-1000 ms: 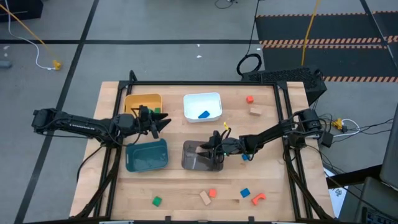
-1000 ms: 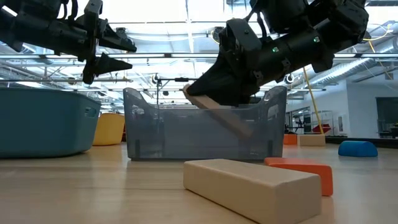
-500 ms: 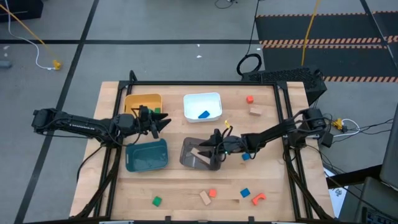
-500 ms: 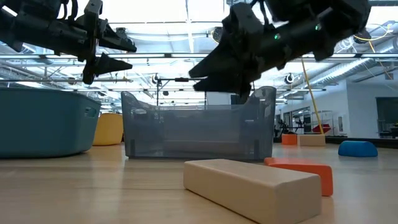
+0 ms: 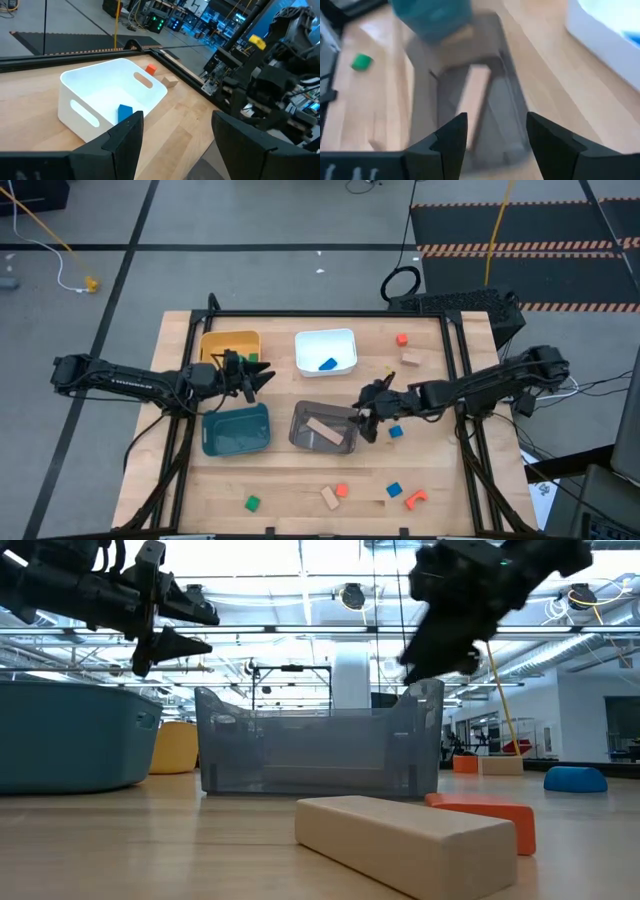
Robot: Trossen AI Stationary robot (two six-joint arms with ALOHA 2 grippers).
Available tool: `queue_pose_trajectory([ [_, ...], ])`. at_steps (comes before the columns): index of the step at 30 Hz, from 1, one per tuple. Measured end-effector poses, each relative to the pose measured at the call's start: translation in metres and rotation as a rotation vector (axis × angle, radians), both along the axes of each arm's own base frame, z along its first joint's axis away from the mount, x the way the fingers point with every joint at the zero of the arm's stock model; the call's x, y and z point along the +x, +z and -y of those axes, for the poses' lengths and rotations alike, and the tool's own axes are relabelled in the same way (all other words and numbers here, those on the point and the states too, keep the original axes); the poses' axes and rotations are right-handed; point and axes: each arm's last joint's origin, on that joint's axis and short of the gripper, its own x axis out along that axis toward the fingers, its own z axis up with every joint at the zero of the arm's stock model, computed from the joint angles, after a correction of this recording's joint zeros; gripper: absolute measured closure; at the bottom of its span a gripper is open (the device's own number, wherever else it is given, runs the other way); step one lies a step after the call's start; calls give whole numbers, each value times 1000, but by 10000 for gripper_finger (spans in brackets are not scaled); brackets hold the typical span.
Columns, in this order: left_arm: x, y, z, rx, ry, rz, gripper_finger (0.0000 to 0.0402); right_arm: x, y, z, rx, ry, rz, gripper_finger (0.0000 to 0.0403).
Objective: Sort & place blocks by color
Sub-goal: Put the top blue block into the white bin
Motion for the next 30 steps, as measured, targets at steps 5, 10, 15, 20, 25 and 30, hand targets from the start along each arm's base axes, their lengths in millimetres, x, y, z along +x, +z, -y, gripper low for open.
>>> queue_pose_trajectory([
  [5, 0, -2, 0, 0, 0, -16, 167, -23, 1, -1, 53, -64, -150, 209],
  [10, 0, -1, 0, 0, 0, -16, 167, -39, -8, -9, 70, -91, -302, 209],
  [15, 0, -1, 0, 0, 0, -15, 167, -54, -26, -20, 116, -26, -422, 209],
  [20, 0, -1, 0, 0, 0, -15, 167, -62, -34, -28, 100, 40, -457, 209],
  [25, 0, -1, 0, -4, 1, -12, 167, -67, -39, -32, 7, 180, -471, 209],
  [30, 0, -1, 0, -6, 1, -11, 167, -78, -53, -31, -88, 297, -517, 209],
])
